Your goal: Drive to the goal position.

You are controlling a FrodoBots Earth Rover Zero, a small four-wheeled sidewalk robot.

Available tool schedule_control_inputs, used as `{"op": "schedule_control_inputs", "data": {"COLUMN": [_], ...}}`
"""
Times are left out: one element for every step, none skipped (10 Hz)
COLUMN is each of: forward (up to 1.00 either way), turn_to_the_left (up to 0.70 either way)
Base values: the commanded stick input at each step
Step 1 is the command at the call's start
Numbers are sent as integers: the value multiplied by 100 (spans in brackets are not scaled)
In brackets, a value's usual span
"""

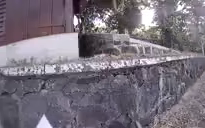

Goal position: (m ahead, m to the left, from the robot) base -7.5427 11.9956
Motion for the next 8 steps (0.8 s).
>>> {"op": "schedule_control_inputs", "data": {"forward": [-70,-70,-70,-69,-45,-21,0,0], "turn_to_the_left": [0,0,0,0,0,0,0,0]}}
